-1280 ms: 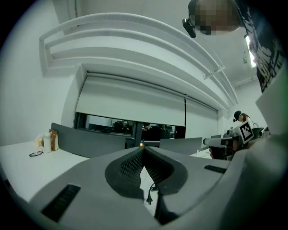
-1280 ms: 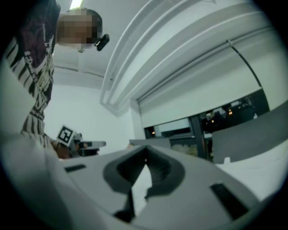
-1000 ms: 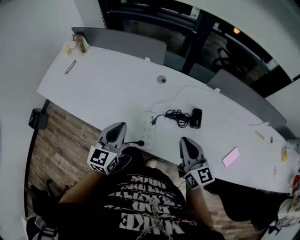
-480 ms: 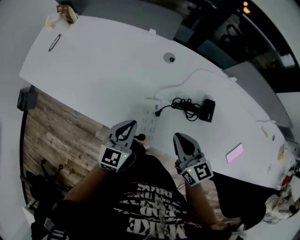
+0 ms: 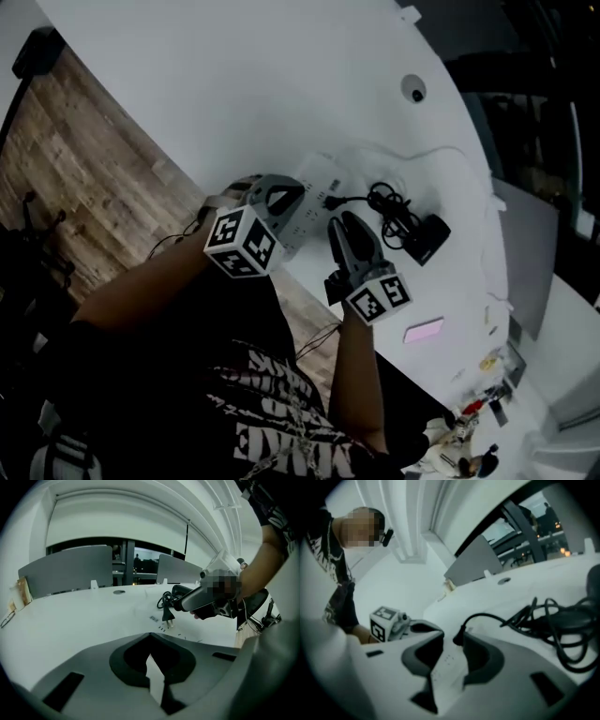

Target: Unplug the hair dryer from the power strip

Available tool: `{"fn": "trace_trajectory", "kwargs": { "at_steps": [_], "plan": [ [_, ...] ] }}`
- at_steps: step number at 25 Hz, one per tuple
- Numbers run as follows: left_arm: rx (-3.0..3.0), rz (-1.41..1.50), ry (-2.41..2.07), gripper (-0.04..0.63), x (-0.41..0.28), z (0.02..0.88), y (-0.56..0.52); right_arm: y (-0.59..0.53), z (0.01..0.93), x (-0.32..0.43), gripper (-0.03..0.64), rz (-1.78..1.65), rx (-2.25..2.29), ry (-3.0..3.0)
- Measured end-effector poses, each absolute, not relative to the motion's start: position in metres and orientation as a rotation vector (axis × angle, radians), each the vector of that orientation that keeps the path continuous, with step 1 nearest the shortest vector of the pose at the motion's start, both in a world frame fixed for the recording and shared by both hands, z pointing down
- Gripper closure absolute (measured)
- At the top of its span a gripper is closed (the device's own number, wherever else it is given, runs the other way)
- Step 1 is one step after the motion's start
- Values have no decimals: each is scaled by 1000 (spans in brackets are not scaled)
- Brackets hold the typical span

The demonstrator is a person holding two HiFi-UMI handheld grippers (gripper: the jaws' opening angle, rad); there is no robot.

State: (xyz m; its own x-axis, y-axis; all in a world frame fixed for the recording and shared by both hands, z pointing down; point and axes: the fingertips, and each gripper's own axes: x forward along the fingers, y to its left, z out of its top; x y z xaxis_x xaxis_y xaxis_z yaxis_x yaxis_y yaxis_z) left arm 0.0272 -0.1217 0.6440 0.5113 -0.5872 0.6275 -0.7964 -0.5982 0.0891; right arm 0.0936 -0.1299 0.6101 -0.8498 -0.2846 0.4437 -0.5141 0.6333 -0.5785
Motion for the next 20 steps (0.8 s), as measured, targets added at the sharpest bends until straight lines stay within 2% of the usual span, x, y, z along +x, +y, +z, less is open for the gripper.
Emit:
{"fn": "trace_trajectory", "kwargs": {
  "at_steps": [6, 15, 16, 18, 20],
  "plan": [
    [2422, 815, -1021, 575, 36, 652, -122, -131, 623, 72, 407, 995, 423, -2530],
    [2482, 918, -941, 575, 37, 654, -121, -152, 625, 62, 402, 1128, 347, -2580],
    [2476, 917, -942, 575, 37, 654, -121, -155, 626, 62, 404, 1133, 384, -2579],
    [2452, 905, -945, 575, 38, 654, -121, -158, 628, 64, 488, 1136, 448, -2586],
    [2433, 908, -952, 575, 40, 653, -121, -158, 627, 64, 491, 1106, 468, -2610]
  ]
}}
